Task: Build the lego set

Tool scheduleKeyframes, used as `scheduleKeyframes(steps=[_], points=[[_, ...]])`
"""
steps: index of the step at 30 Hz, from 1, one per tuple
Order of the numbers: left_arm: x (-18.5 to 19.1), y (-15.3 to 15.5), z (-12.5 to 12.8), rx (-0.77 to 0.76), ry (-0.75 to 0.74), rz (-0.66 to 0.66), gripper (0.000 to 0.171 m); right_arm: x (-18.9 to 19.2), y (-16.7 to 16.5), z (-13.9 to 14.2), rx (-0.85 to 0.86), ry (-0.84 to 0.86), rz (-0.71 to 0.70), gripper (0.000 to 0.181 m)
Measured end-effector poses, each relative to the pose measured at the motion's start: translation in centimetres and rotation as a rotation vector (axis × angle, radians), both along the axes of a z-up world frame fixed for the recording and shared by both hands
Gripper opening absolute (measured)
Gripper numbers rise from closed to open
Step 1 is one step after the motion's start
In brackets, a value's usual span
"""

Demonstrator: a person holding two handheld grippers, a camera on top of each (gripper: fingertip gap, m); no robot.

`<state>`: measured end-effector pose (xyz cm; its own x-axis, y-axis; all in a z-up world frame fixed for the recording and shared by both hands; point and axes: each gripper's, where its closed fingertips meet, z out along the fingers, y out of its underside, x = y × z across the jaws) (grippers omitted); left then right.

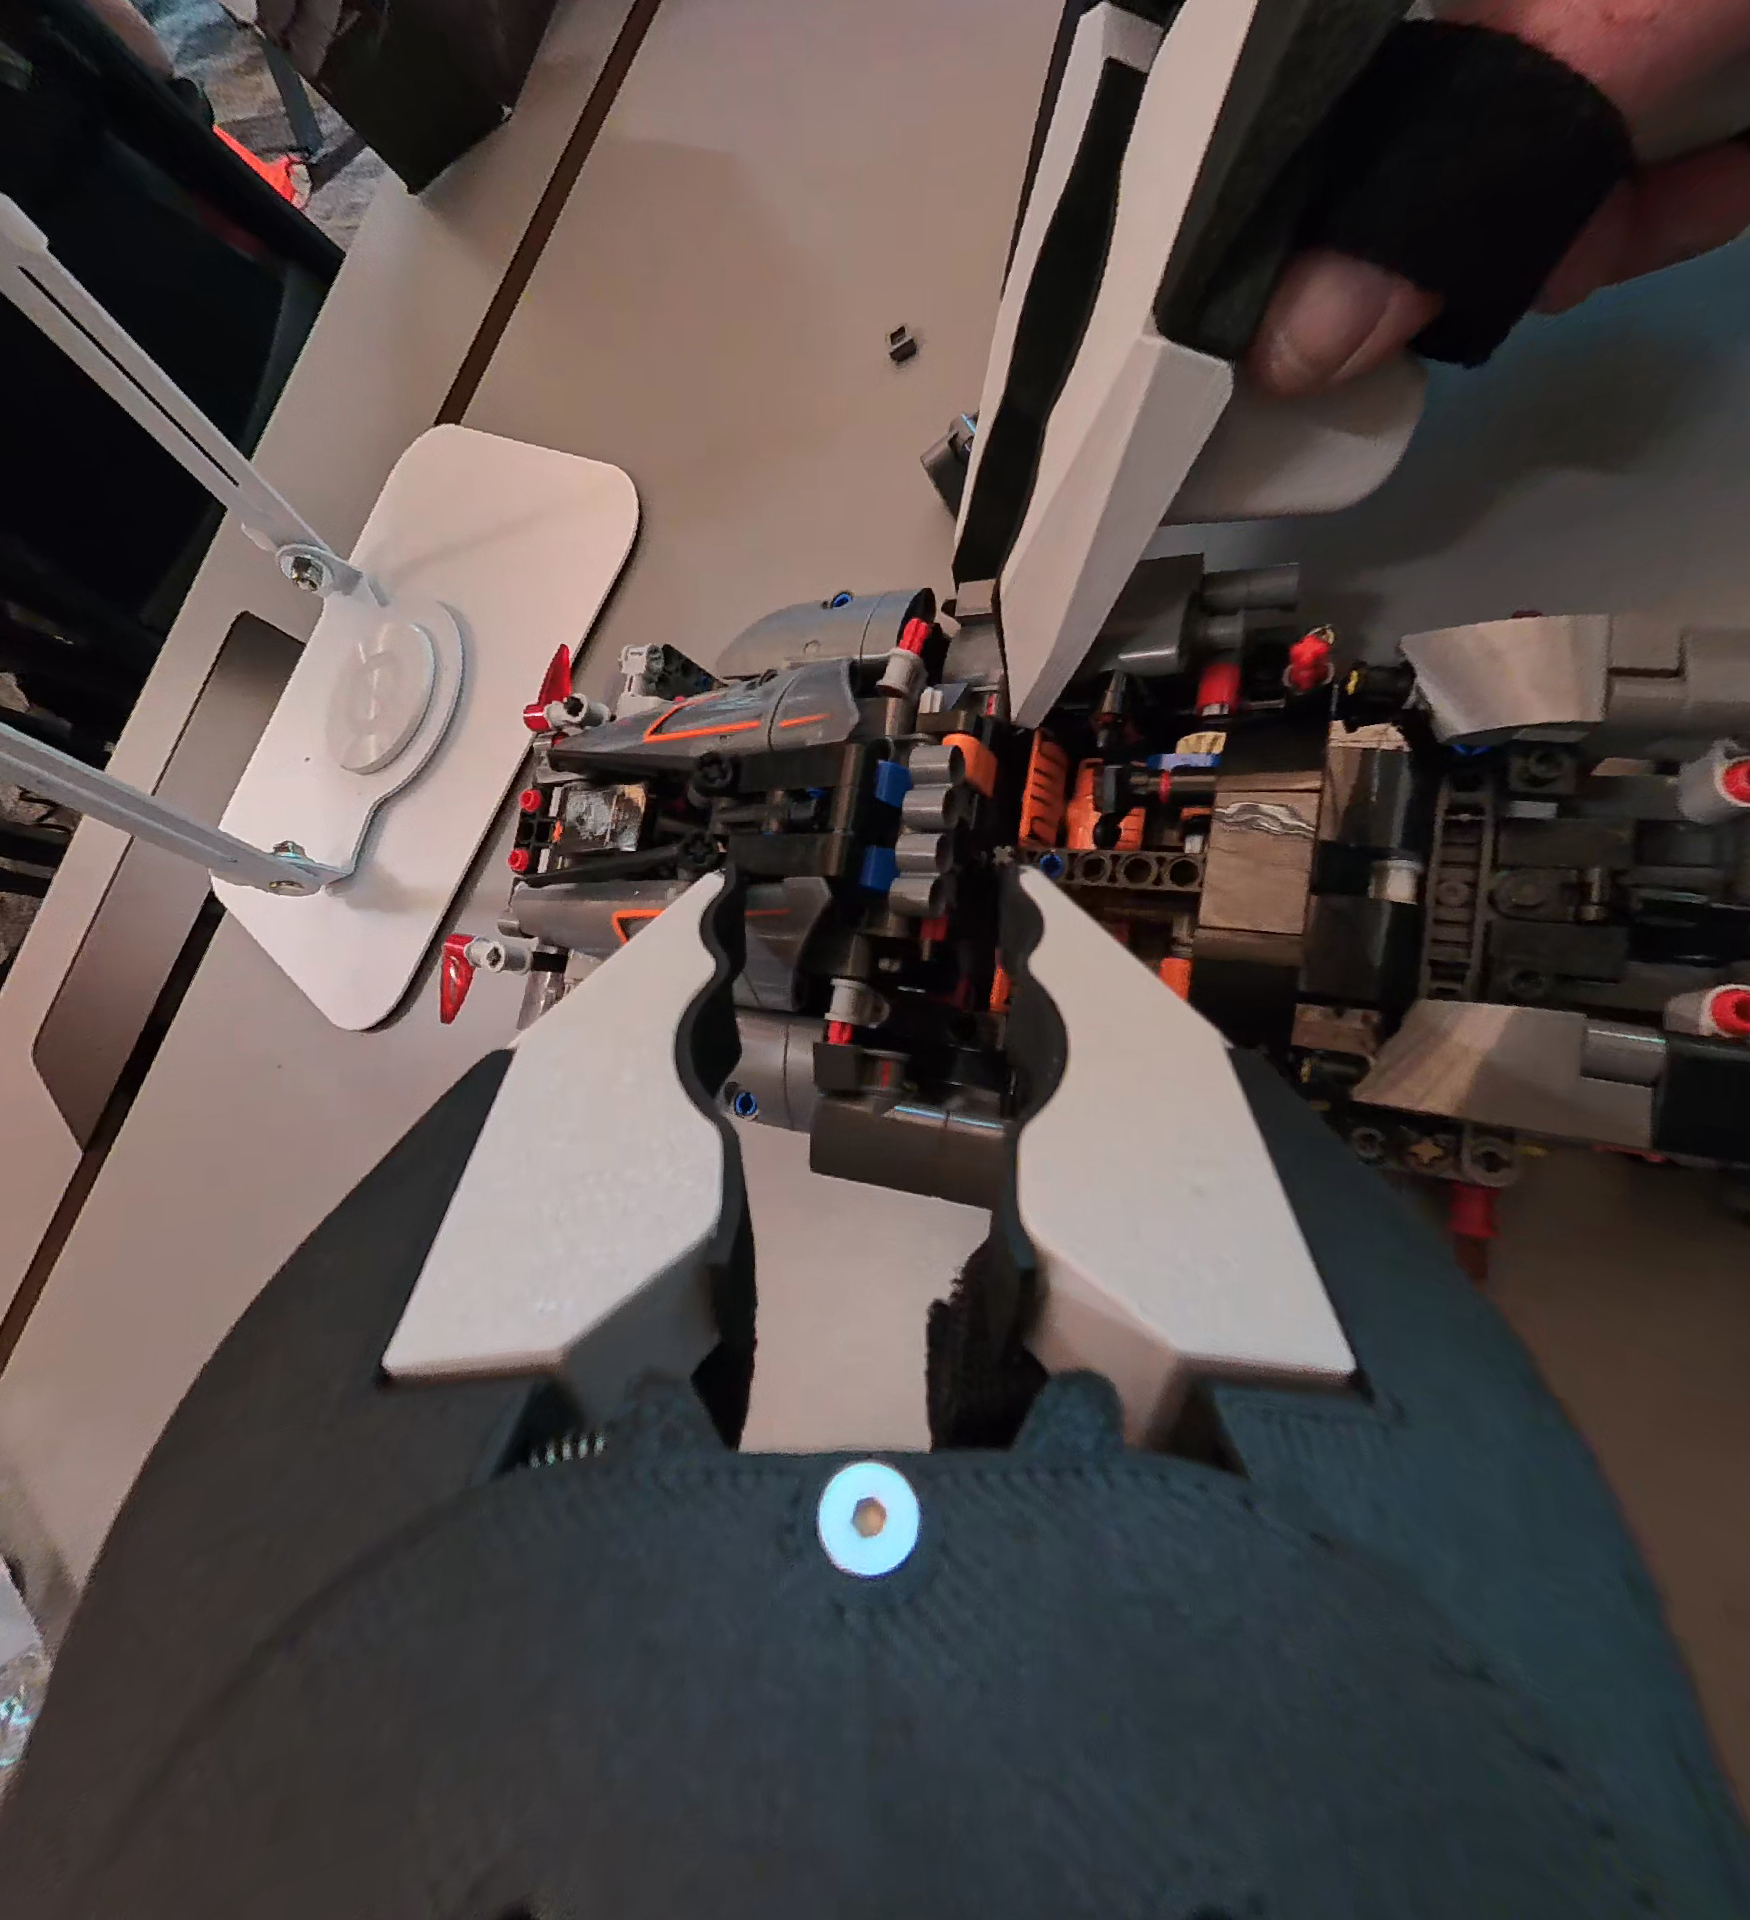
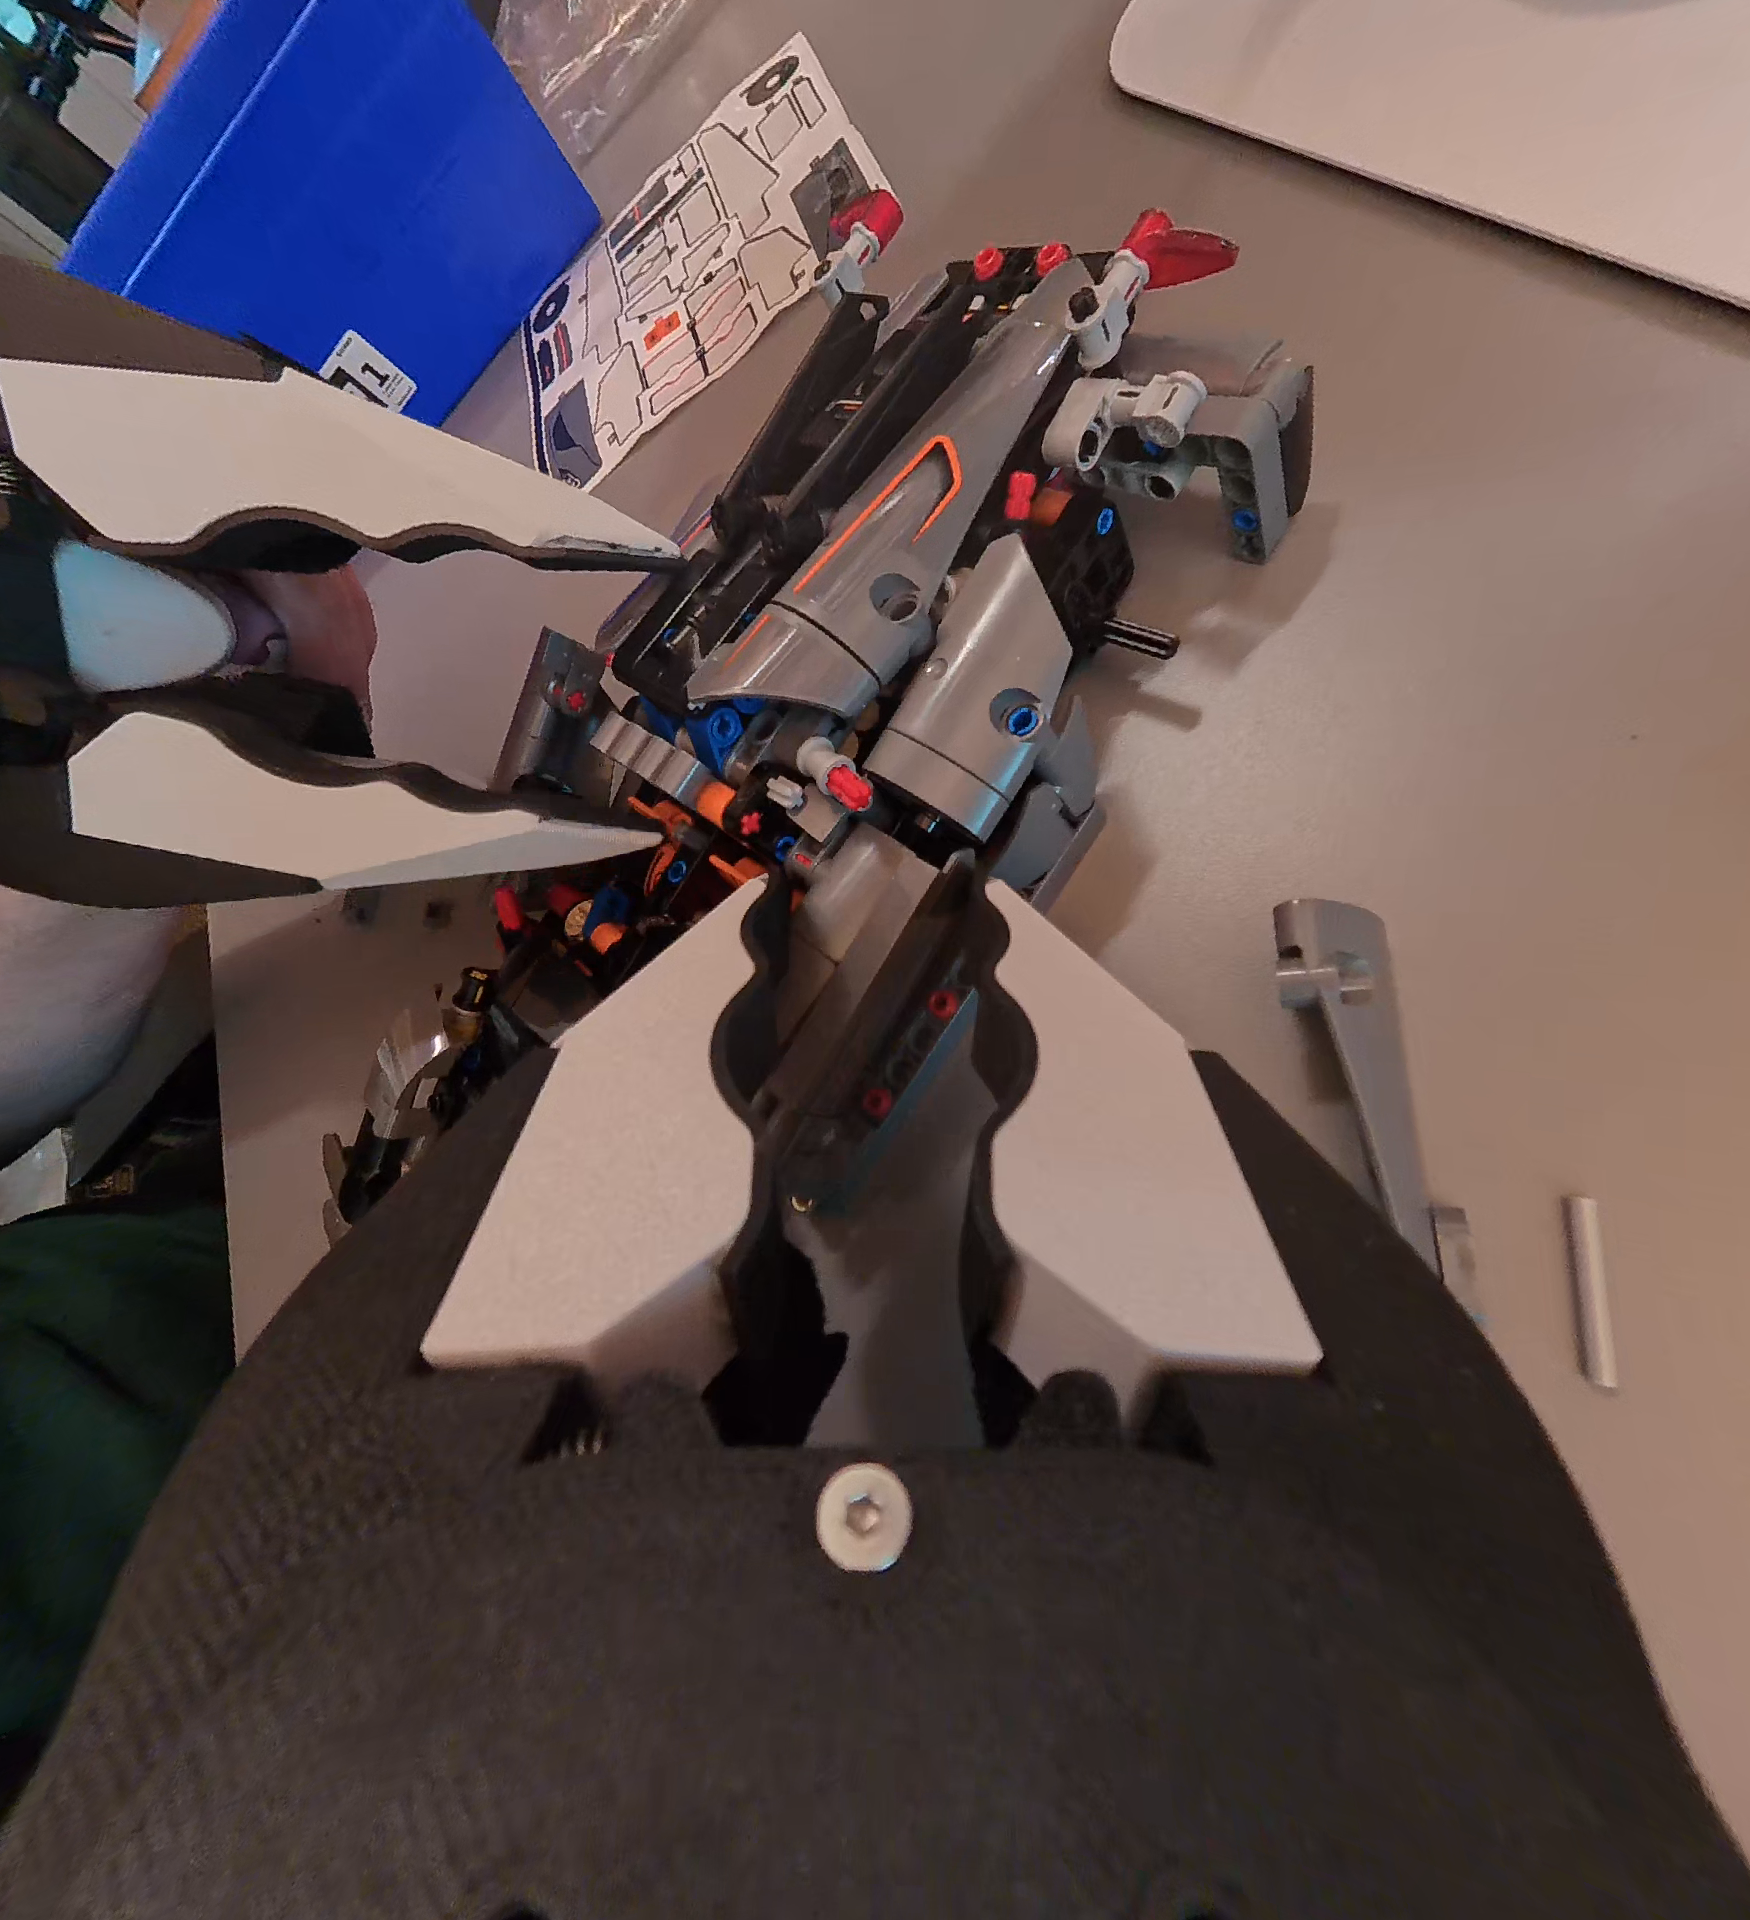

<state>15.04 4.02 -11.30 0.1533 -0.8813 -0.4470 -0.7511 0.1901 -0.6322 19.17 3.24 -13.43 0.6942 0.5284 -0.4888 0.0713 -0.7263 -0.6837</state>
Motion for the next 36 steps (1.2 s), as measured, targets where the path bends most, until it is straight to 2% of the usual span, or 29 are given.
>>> scheduleKeyframes(steps=[4, 21, 36], points=[[0.0, 0.3, 0.1, 0.009, 0.009, 0.013, 0.04, 0.2, 0.0, 0.0, -0.008, 0.018, -0.011, 0.032], [0.2, 0.4, 0.1, 0.014, 0.015, 0.019, 0.04, 0.9, -0.2, 0.9, 0.01, 0.055, -0.023, 0.03], [0.3, 0.4, 0.1, 0.015, 0.007, 0.024, 0.04, 0.8, -0.6, 1.8, 0.073, 0.067, 0.037, 0.029]])
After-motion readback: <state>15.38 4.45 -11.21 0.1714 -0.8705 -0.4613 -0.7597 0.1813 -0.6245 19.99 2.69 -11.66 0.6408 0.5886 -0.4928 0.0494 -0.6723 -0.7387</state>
